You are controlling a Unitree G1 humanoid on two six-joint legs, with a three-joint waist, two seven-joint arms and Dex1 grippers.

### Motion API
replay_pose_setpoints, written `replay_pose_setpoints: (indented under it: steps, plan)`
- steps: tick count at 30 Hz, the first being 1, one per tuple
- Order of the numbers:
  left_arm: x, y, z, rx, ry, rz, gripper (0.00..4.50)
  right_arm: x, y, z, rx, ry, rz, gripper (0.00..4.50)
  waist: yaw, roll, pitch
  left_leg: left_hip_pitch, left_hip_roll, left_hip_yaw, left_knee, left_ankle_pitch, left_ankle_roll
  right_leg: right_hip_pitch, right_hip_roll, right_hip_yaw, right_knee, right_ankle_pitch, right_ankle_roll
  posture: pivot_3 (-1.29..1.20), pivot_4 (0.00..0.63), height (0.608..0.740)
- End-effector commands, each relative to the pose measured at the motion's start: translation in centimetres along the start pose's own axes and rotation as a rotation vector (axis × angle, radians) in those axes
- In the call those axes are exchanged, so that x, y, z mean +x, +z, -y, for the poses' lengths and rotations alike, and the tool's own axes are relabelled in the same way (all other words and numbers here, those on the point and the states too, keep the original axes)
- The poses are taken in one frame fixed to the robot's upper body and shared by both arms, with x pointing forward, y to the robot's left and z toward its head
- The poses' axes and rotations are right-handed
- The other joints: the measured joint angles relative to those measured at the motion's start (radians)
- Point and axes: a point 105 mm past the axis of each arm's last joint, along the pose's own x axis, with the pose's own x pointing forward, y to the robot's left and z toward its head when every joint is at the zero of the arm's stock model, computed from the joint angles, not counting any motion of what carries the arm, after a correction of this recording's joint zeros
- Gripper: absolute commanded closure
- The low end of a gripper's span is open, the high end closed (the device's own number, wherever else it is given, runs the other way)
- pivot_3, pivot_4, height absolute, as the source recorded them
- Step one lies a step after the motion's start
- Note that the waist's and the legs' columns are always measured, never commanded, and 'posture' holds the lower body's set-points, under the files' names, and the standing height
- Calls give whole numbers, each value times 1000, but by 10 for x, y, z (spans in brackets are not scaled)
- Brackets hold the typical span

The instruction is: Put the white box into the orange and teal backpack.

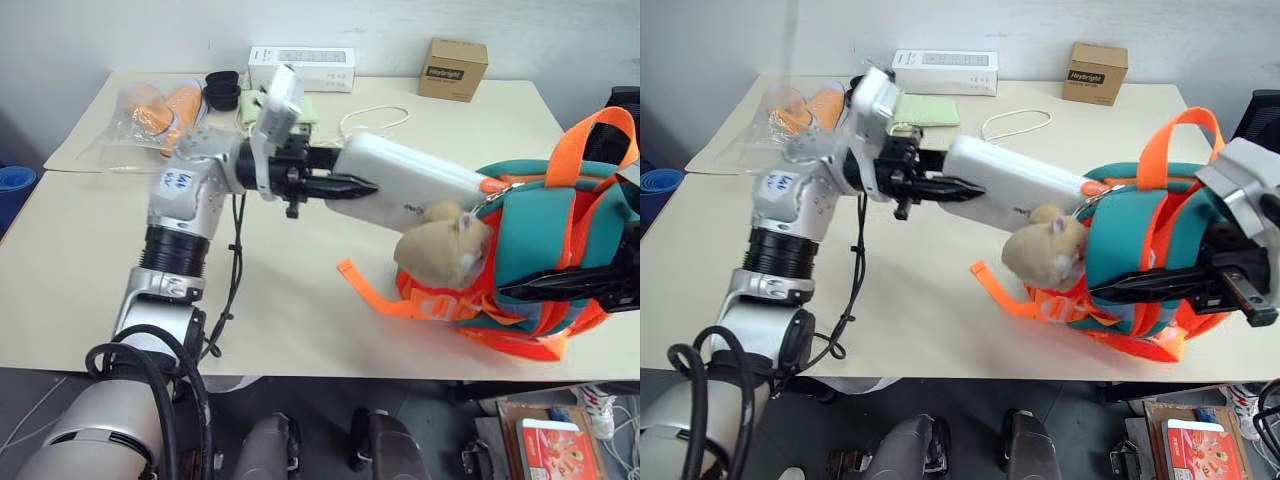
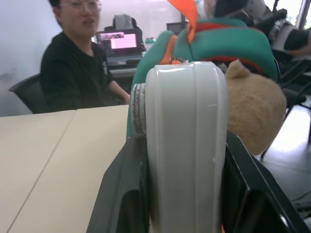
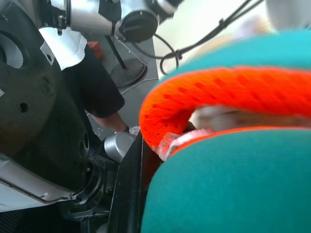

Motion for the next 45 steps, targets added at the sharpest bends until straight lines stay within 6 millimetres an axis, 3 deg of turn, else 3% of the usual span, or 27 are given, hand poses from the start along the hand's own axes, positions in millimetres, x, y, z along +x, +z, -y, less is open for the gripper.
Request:
replay_pose_setpoints:
  steps: [1, 8, 15, 19, 20, 21, 23, 29, 35, 38, 42, 45]
  plan:
    - [9, -6, 10, 79, -81, -59, 3181, -5, 7, -1, -53, -29, 0, 4489, -1, 0, 0, 0, 0, 0, 0, 0, 0, 0, 0, 0, 0, 0, 0, 0, 150, 740]
    - [38, -10, 9, 58, -101, -1, 3181, 6, 5, -1, -57, -3, 24, 4489, -1, 0, 0, 0, 0, 0, 0, 0, 0, 0, -1, 0, 0, 0, 0, 0, 150, 740]
    - [92, -21, -4, -3, -21, 52, 3181, 21, 0, -1, -51, 11, 62, 4489, 2, 0, 0, -1, -1, -4, 3, -1, 1, 3, -3, 0, -1, 0, 0, 0, 150, 740]
    - [101, -27, -8, -54, 12, 45, 3181, 28, -6, -1, -34, 4, 75, 4489, -2, 0, 0, -1, 0, -7, 3, -1, 1, 5, -2, 0, -2, 0, 0, 0, 150, 740]
    - [100, -28, -6, -65, 10, 44, 3181, 29, -8, -1, -29, -1, 82, 4489, -5, 0, 0, 0, 1, -7, 3, -1, 0, 5, -2, 0, -2, 0, 0, 0, 150, 740]
    - [95, -28, -4, -74, 8, 44, 2466, 29, -9, 0, -23, -9, 87, 4500, -6, 0, 0, 1, 1, -7, 2, -1, 0, 6, -2, 0, -2, 0, 0, 0, 150, 740]
    - [88, -29, -1, -84, 3, 41, 1929, 30, -11, 1, -17, -19, 93, 4500, -8, 0, 0, 1, 1, -7, 2, -1, 0, 6, -2, 0, -2, 0, 0, 0, 150, 740]
    - [35, -26, 12, -105, 14, -2, 88, 32, -16, 2, 5, -42, 114, 4500, -21, 0, 0, 2, 1, -8, 1, -1, -1, 7, -1, 0, -2, 0, -1, 0, 150, 740]
    - [-7, 3, 21, -107, 46, 15, 18, 34, -20, 4, 16, -55, 129, 4500, -20, 0, 0, 2, 0, -9, 1, -1, 0, 9, -2, 0, -3, 0, -1, 0, 150, 740]
    - [-25, 34, 32, -138, 18, 68, 18, 34, -23, 4, 25, -57, 135, 4500, -22, 0, 0, 2, 1, -9, 1, -1, -1, 9, -2, 0, -3, -1, -1, 0, 150, 740]
    - [-18, 46, 37, -126, 11, 80, 18, 35, -25, 4, 32, -59, 141, 4500, -19, 0, 0, 2, 0, -9, 1, -1, -1, 10, -2, 0, -3, -1, -1, 0, 150, 740]
    - [5, 24, 28, -32, 70, -19, 18, 36, -26, 3, 38, -56, 148, 4500, -10, 0, 0, 3, 0, -9, 2, -1, 0, 11, -2, 0, -3, 0, 0, 0, 150, 740]
